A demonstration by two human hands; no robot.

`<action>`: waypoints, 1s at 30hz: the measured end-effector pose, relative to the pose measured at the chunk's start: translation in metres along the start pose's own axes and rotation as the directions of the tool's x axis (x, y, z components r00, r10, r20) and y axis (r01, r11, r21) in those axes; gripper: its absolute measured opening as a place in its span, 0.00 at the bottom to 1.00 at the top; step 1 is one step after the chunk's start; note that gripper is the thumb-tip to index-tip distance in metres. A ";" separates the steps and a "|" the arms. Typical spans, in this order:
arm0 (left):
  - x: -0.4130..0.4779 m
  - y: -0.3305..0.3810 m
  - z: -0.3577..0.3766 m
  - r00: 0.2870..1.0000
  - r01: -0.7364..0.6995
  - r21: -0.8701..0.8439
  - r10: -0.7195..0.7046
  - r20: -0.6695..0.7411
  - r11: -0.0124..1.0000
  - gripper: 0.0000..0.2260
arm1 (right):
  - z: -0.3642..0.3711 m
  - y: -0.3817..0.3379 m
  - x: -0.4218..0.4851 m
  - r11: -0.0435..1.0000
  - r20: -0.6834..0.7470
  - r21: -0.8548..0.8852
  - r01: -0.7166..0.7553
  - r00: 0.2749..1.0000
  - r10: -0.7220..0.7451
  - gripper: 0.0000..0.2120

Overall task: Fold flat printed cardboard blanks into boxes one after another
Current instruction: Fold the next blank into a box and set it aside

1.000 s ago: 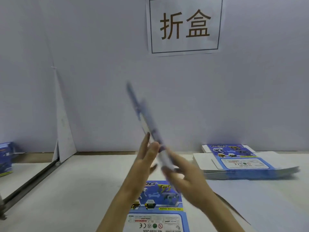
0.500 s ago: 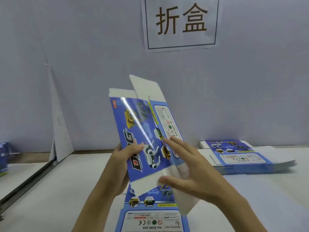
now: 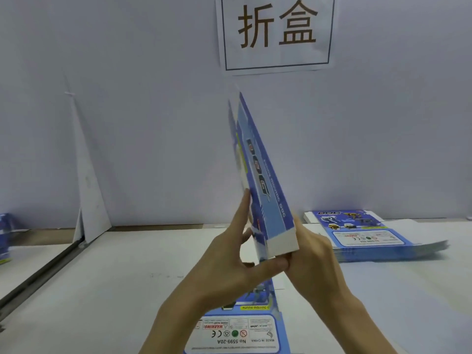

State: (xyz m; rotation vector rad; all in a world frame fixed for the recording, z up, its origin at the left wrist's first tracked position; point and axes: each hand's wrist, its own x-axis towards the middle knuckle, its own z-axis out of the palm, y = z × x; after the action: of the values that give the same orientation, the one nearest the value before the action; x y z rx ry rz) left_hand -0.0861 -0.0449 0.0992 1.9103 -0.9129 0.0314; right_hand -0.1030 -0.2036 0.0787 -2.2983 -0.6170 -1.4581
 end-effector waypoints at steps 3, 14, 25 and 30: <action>-0.002 0.001 -0.004 0.997 0.011 0.136 -0.001 -0.073 0.991 0.45 | 0.000 -0.003 0.002 0.988 -0.037 0.111 -0.110 0.993 0.114 0.39; 0.001 -0.009 -0.009 0.978 0.011 -0.024 -0.016 -0.207 1.000 0.24 | 0.012 0.015 -0.001 0.957 -0.085 0.132 -0.258 0.959 0.270 0.34; 0.008 -0.004 0.012 0.972 0.099 -0.399 -0.175 -0.159 0.912 0.21 | 0.029 0.000 -0.015 0.951 -0.015 0.237 -0.199 0.978 0.209 0.38; 0.009 0.000 0.014 0.931 0.075 -0.543 -0.254 -0.263 0.836 0.34 | 0.028 -0.006 -0.013 0.952 -0.025 0.272 -0.142 0.988 0.155 0.32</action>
State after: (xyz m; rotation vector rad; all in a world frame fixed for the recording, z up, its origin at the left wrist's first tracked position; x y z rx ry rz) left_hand -0.0843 -0.0611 0.0962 1.4027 -0.4589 -0.0084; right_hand -0.0895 -0.1861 0.0559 -2.0482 -0.5762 -1.2682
